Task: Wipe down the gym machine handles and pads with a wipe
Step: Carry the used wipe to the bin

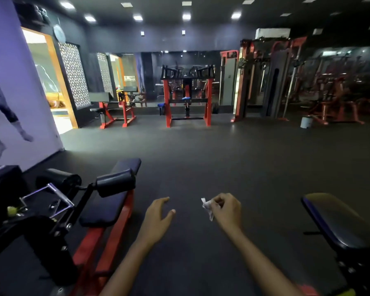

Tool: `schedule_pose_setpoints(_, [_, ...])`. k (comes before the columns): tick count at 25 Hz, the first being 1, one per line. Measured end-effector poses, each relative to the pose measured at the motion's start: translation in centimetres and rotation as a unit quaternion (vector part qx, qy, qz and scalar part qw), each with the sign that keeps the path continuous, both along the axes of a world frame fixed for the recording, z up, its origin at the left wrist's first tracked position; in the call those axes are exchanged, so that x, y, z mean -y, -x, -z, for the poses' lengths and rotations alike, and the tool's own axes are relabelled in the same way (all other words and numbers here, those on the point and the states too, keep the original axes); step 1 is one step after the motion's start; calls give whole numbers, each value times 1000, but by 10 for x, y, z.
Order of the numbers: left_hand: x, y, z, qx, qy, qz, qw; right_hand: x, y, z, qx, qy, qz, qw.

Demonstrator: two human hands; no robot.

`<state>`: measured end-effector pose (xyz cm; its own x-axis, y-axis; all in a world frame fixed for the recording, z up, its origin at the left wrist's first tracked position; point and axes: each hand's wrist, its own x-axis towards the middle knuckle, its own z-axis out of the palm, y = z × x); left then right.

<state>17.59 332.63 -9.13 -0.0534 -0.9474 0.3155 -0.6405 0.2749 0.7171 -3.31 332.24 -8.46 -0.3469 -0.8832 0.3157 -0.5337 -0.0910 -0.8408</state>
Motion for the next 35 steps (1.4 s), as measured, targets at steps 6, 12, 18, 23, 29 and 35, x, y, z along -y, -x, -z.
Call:
schedule_pose_setpoints(6, [74,7,10,-8,-32,13,999,55,15,4,31,-20,23,999])
schedule_pose_setpoints(12, [177,64,20,-44,-46,26,998,168,64,1,19,-27,35,999])
schedule_pose_setpoints(18, [330,126,17,-37,-54,39,997,307,141,2,8,-55,54,997])
schedule_pose_setpoints(23, [432,182,16,-52,-62,56,995,420,204,3,26,-70,69,995])
schedule_pose_setpoints(29, [579,259,49,-42,-90,108,989,542,259,29,36,-72,88,993])
schedule_pose_setpoints(35, [770,345,62,-30,-113,177,977,714,346,48,15,-94,135,986])
